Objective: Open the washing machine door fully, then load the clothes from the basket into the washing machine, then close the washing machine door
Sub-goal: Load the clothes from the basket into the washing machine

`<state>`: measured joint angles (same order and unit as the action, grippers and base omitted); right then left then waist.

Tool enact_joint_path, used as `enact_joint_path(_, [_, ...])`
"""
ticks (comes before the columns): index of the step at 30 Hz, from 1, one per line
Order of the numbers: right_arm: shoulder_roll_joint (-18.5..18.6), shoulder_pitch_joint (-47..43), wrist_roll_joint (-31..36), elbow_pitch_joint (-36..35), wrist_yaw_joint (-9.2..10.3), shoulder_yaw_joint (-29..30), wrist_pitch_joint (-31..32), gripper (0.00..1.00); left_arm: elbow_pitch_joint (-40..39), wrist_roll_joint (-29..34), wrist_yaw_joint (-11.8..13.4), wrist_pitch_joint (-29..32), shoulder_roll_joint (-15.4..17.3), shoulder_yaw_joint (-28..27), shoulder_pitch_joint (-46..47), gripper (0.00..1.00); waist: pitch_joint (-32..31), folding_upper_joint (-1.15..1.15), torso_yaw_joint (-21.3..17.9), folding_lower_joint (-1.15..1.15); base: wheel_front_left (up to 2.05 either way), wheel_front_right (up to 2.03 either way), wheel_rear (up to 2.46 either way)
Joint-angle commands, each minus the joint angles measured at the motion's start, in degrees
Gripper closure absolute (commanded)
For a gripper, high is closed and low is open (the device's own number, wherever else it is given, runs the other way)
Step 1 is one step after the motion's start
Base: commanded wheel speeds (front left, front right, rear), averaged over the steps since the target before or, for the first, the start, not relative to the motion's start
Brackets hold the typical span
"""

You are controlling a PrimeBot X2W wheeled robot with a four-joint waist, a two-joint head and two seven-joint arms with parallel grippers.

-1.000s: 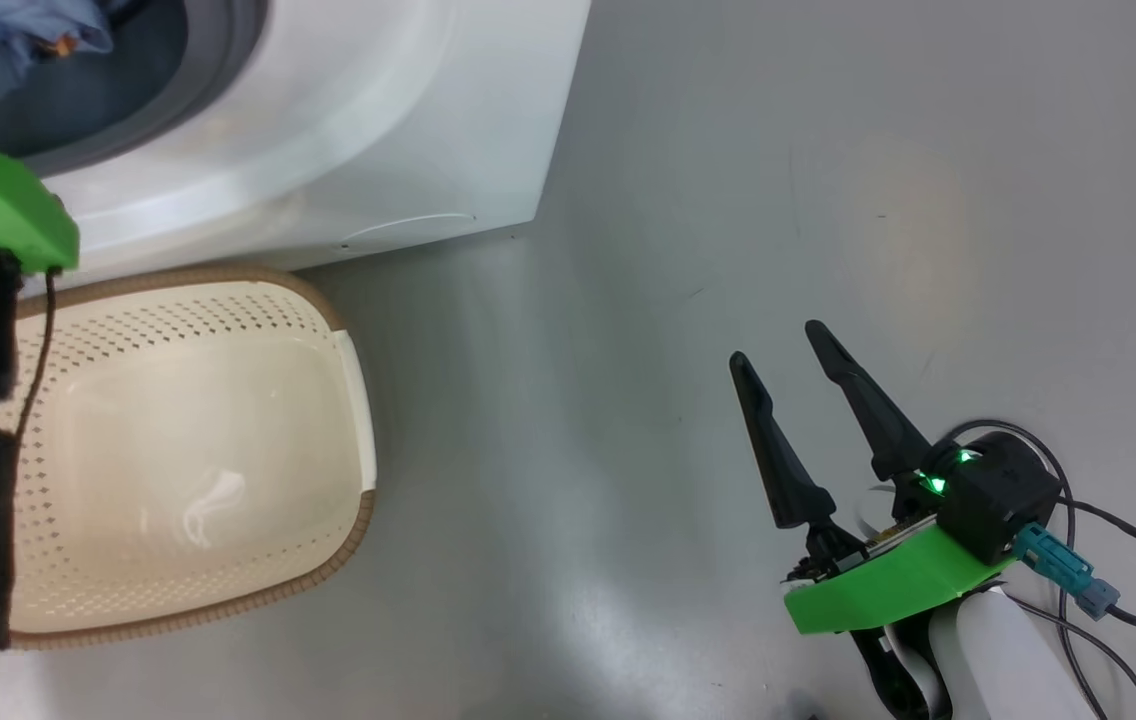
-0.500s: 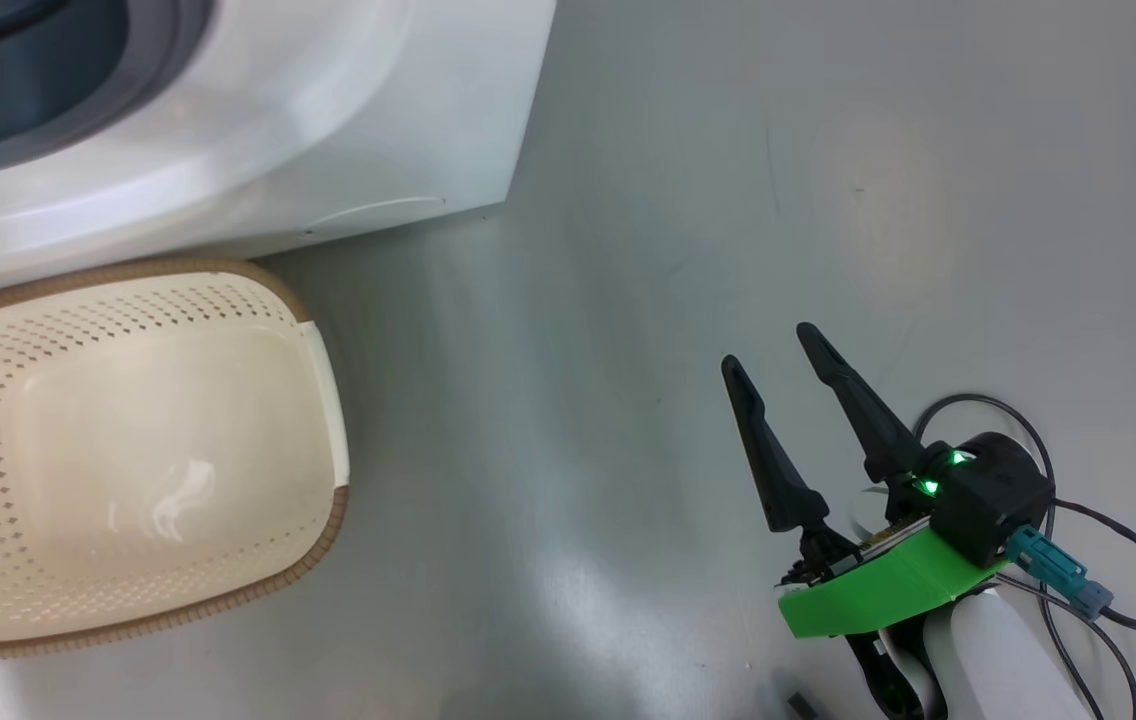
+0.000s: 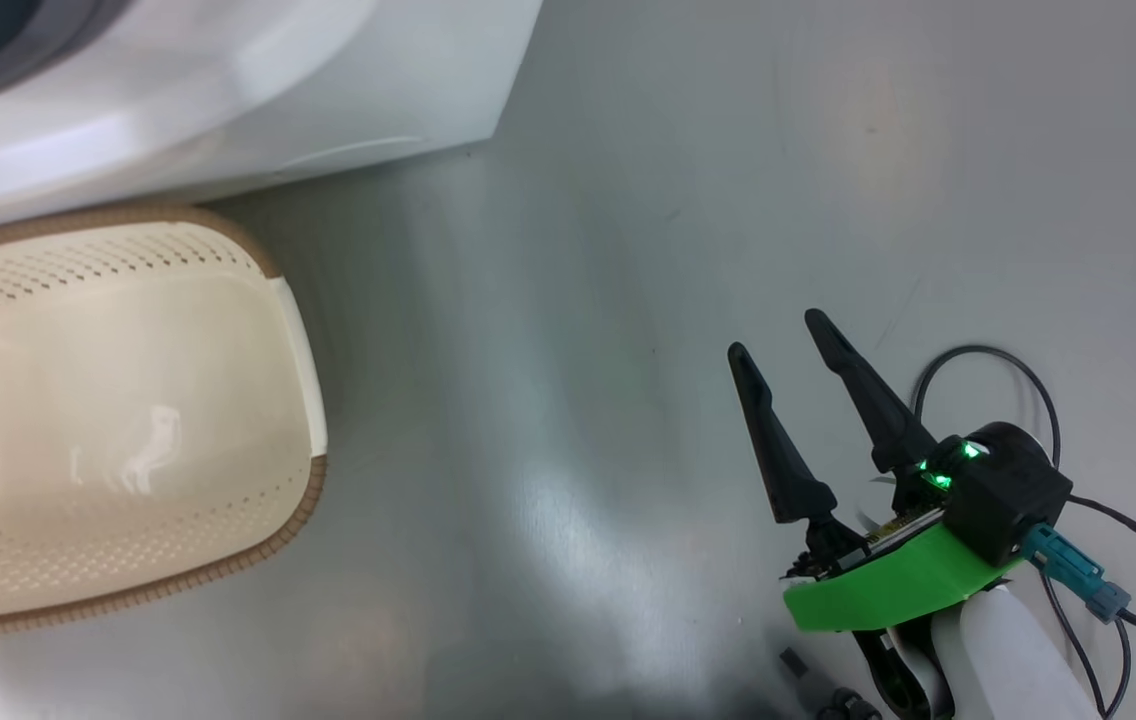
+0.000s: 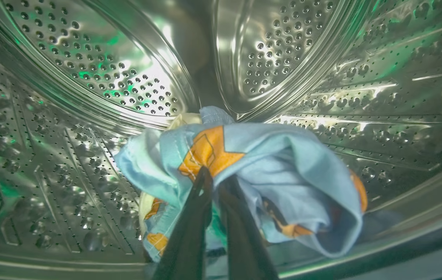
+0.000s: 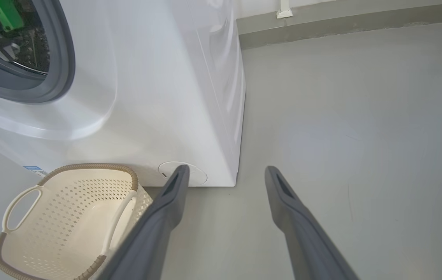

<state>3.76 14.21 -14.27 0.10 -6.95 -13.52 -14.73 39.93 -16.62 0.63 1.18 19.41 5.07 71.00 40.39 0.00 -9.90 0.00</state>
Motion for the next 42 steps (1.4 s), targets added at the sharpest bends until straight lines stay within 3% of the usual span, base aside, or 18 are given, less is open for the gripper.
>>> enact_joint_path(1, [-0.39,-0.82,-0.08,-1.66,-0.54,-0.77,-0.27,0.00,-0.49,-0.11,-0.24,-0.65,3.49,-0.66,1.74,1.00,2.06,0.00,0.23,0.00,0.00,0.00,0.00])
enact_joint_path(15, [-0.63,-0.61,-0.05,-1.67,-0.54,-1.43,-0.27,0.00,4.30,1.63,-3.14,-10.18,5.58,1.72,11.27,1.00,5.34,0.00,0.11,0.00,0.00,0.00,0.00])
enact_joint_path(32, [-0.76,-0.80,-0.39,-0.52,-0.54,-2.48,-0.27,0.00,15.58,0.54,-4.73,-4.46,4.39,4.19,16.58,1.00,4.83,0.00,-1.13,0.00,0.00,0.00,0.00])
enact_joint_path(40, [-0.80,-1.05,-0.35,-0.17,-0.54,-2.58,-0.27,0.00,17.46,0.70,-4.61,-6.82,4.37,5.14,17.24,1.00,4.06,0.00,-1.10,0.00,0.00,0.00,0.00])
enact_joint_path(41, [-0.80,-1.06,-0.35,-0.14,-0.54,-2.62,-0.27,0.00,17.57,0.68,-4.50,-7.31,4.34,5.19,17.33,0.60,3.98,0.00,-1.14,0.00,0.00,0.00,0.00])
enact_joint_path(42, [-0.80,-1.05,-0.35,-0.14,-0.54,-2.62,-0.27,0.00,17.75,0.85,-4.46,-7.68,4.34,5.44,17.35,0.00,3.90,0.00,-1.14,0.00,0.00,0.00,0.00])
